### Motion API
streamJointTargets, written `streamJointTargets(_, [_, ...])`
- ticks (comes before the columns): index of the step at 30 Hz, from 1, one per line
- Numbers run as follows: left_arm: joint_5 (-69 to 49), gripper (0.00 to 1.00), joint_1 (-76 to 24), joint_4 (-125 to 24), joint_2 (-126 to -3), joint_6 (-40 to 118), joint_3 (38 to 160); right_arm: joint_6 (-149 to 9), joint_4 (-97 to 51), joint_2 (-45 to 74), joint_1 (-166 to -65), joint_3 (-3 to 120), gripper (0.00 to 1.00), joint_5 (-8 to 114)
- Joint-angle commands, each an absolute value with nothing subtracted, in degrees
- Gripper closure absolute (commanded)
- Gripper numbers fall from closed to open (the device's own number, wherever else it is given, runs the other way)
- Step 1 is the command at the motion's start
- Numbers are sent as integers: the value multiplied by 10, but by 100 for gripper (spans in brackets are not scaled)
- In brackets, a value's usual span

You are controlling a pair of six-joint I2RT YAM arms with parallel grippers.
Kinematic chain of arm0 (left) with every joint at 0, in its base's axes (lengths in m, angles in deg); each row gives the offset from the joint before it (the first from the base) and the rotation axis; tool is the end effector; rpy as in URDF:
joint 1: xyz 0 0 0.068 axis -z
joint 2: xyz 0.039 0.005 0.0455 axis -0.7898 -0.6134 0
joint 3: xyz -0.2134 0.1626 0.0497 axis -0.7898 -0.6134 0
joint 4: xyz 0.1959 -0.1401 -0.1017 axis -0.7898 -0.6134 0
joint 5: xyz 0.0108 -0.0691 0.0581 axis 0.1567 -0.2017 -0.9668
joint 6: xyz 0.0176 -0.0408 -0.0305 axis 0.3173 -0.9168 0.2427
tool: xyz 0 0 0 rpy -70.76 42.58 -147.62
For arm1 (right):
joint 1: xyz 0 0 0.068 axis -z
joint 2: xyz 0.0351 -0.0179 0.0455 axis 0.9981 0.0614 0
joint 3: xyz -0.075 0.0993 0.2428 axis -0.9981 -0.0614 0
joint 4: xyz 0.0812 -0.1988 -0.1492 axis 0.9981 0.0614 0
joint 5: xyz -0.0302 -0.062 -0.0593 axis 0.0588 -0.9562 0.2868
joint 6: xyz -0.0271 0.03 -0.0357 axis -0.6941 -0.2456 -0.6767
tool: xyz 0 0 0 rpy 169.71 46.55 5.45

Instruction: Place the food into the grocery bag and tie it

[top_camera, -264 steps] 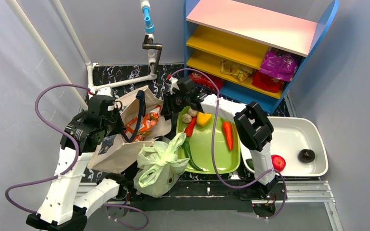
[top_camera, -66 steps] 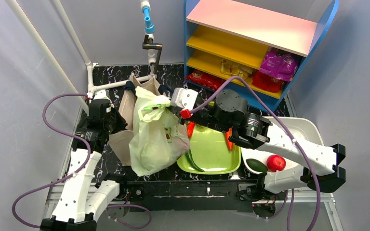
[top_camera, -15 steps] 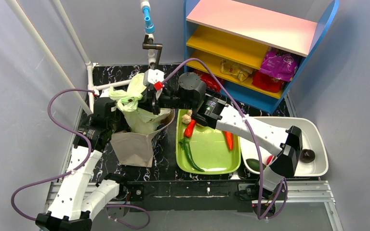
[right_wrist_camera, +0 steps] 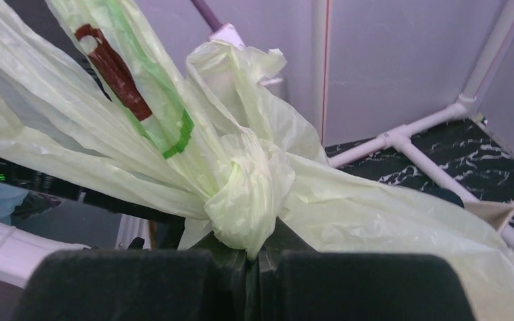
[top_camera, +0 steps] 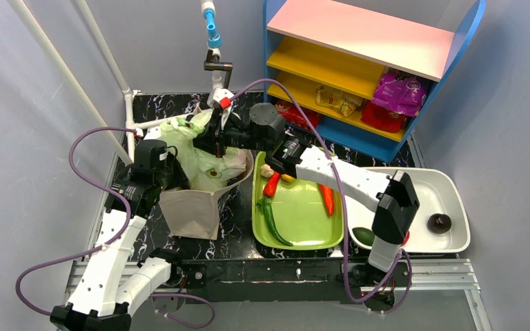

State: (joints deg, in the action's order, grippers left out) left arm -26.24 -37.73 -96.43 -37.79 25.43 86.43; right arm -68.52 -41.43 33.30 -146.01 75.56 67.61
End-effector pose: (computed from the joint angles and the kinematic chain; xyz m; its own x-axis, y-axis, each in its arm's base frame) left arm 0.1620 -0.0366 0.3583 -0.5339 -0.2955 -0.7922 -0.1031 0.9527 -0.2859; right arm 0.2025 0.3713 0.4189 -0.0499 0.1737 -0.9835 -0.9902 0.1197 0.0714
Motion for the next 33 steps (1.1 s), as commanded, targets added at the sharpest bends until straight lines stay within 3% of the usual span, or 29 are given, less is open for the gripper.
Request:
streamJointTargets(1, [-253, 100, -374, -955, -363, 261, 873, -610, -456, 344, -1443, 764, 99, 646])
streamJointTargets(20, [-259, 100, -368, -950, -363, 266, 875, -569, -238, 404, -1428, 824, 99, 509])
streamJointTargets(33, [-262, 100, -363, -950, -369, 270, 877, -551, -152, 460, -1420, 833, 99, 507])
